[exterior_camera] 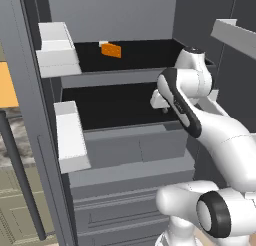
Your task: Pick the cheese from the fridge and the cheese grater from the cabinet and place them next to the salad bowl.
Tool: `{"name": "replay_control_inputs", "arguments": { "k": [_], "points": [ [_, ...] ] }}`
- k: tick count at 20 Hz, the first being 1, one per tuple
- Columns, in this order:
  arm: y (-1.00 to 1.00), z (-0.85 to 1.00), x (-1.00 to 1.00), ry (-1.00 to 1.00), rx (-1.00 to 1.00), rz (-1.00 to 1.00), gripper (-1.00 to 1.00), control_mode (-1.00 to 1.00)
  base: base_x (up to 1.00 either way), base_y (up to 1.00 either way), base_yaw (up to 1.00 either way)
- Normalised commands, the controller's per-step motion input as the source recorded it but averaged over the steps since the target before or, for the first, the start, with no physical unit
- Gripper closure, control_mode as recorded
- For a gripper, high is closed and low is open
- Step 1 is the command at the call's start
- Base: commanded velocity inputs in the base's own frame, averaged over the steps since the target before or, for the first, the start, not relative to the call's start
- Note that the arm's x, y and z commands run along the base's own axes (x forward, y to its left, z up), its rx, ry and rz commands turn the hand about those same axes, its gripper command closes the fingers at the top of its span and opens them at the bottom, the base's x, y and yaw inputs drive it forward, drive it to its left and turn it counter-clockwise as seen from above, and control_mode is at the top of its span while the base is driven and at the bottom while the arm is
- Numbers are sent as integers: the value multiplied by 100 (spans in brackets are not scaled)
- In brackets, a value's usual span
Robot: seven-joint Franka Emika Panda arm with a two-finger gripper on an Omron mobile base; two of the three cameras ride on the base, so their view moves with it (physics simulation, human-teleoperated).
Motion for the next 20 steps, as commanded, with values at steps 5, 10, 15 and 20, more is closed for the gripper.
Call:
{"name": "replay_control_inputs", "arguments": {
  "k": [5, 10, 15, 20],
  "points": [
    [11, 0, -26, -9, 0, 4, -100, -100, 0, 0, 0],
    [41, 6, -31, -42, -6, 16, -100, -100, 0, 0, 0],
    [34, 49, -7, -32, -8, 18, -100, -100, 0, 0, 0],
    [5, 62, -4, -8, 0, 5, -100, -100, 0, 0, 0]
  ]
}}
